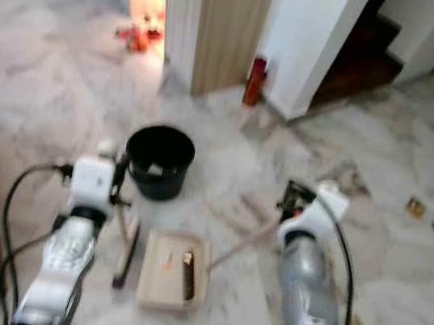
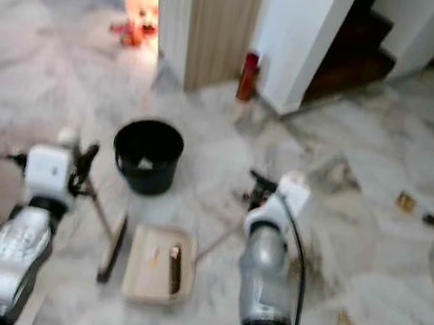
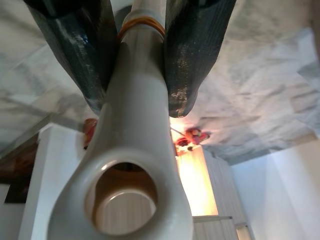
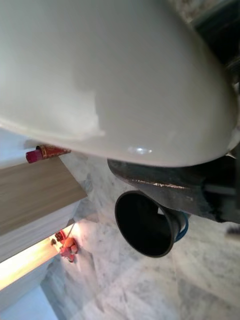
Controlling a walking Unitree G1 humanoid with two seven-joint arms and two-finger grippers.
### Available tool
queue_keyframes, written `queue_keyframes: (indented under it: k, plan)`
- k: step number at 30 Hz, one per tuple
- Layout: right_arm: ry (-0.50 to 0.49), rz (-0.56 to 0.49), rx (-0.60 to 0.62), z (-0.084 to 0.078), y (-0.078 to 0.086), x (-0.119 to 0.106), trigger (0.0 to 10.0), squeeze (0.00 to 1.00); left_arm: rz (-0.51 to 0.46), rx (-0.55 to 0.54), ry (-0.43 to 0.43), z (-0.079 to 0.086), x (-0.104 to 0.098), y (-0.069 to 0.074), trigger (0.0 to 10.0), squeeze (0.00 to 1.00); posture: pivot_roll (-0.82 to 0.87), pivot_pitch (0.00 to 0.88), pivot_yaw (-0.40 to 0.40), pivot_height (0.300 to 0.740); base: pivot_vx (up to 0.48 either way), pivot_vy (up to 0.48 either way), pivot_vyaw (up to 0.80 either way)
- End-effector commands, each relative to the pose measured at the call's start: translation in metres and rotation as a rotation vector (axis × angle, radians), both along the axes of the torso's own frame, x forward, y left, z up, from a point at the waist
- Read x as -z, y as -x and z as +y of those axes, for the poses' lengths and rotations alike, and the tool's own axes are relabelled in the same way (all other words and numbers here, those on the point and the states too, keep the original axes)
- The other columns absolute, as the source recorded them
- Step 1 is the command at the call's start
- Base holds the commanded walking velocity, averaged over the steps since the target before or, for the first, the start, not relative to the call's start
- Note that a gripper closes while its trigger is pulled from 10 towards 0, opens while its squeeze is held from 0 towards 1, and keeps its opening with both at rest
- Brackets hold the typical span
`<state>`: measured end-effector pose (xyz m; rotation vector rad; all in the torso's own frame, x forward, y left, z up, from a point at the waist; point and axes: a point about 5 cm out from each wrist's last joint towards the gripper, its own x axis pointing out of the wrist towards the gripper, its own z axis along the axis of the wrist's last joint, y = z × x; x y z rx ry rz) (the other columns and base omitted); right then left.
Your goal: Sweep floor
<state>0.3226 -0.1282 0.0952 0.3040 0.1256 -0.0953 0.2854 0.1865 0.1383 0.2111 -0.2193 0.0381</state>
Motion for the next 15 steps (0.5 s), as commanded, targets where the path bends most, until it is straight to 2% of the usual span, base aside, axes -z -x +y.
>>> queue_keyframes:
  k: [1, 15]
  plan:
    - [-0.039, -0.035, 0.004, -0.0013, -0.0017, -0.0068, 10.0, 0.00, -0.044, 0.013, -0.012, -0.0034, -0.0084, -0.0003, 10.0, 0.00, 0.03, 0.097, -0.042, 0.740, 0.000, 0.000, 0.00]
    - [-0.036, -0.029, 0.006, -0.0024, -0.0011, -0.0049, 10.0, 0.00, -0.031, 0.012, -0.010, -0.0041, -0.0075, -0.0005, 10.0, 0.00, 0.03, 0.099, -0.041, 0.740, 0.000, 0.000, 0.00]
